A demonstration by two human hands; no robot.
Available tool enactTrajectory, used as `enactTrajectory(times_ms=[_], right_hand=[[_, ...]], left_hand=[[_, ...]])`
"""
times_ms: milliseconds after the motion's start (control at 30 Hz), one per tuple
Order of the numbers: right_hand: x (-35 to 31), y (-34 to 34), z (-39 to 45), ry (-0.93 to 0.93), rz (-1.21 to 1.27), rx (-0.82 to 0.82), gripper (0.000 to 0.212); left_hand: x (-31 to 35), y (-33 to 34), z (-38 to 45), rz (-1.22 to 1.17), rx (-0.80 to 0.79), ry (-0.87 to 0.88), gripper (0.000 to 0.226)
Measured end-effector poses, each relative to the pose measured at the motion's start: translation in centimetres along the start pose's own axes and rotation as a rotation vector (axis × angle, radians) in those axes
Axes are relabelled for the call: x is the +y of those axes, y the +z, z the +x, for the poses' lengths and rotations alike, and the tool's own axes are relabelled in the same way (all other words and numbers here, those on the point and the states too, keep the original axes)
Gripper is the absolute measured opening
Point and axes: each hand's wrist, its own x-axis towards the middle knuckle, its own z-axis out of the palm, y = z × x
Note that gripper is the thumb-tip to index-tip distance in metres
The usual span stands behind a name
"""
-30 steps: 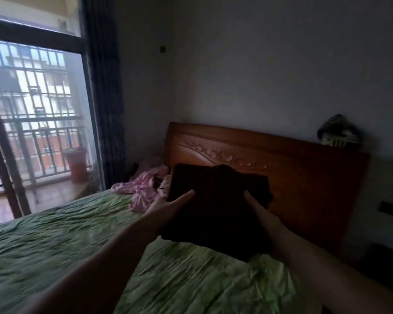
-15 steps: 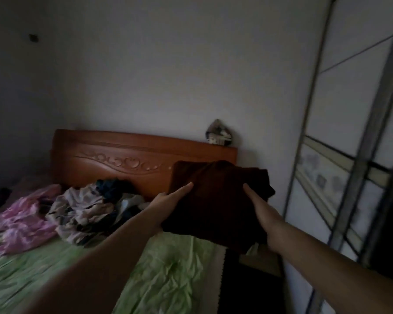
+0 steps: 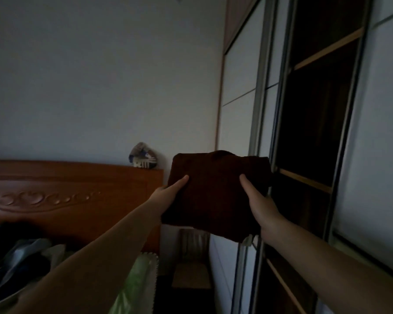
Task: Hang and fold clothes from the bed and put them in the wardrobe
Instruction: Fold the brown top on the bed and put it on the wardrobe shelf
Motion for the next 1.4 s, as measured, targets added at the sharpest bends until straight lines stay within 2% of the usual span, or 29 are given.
enactTrajectory(times_ms=[100,200,300,333,567,667,800,900,1033,1233,1400], right_hand=[[-1.2,-2.2,0.4,-0.094,0.013,0.068,0.094],[-1.4,-4.0,0.8,-0.127,0.019,0.113,0.099],[-1.7,-5.1,1.7,-0.127,0.014,0.148,0.095],[-1.8,-5.3,2.3,-0.131,0.005,0.159,0.094],[-1.6,-6.0,7.2,-0.176,-0.059,0.318,0.092],[-1.8,-6.2,8.7,-0.189,-0.083,0.426,0.089],[-2.7,-7.6,9.6,-0.2,-0.108,0.562,0.089],[-3.9,-8.9,9.5,-0.197,-0.136,0.607,0.092],[-5.4,-9.7,8.4,-0.173,-0.116,0.624,0.084],[-5.8,-9.7,8.1,-0.178,-0.083,0.743,0.084],[-6.8,-10.9,9.2,-0.263,-0.041,0.9,0.076]], left_hand=[[1.0,3.1,1.0,-0.039,-0.037,0.004,0.082],[1.4,5.4,1.9,-0.029,-0.071,0.022,0.075],[1.8,7.0,3.4,0.028,-0.085,0.081,0.061],[1.8,7.5,4.3,0.026,-0.102,0.095,0.063],[1.2,11.0,12.3,0.006,-0.299,0.146,0.056],[1.4,13.4,15.7,-0.017,-0.385,0.172,0.044],[1.5,16.9,17.7,-0.051,-0.499,0.198,0.056],[2.3,19.1,17.7,-0.068,-0.547,0.239,0.058],[3.9,21.6,17.3,-0.072,-0.633,0.253,0.065],[5.3,24.6,19.1,-0.029,-0.829,0.223,0.063],[6.7,28.9,21.1,0.003,-1.031,0.257,0.063]])
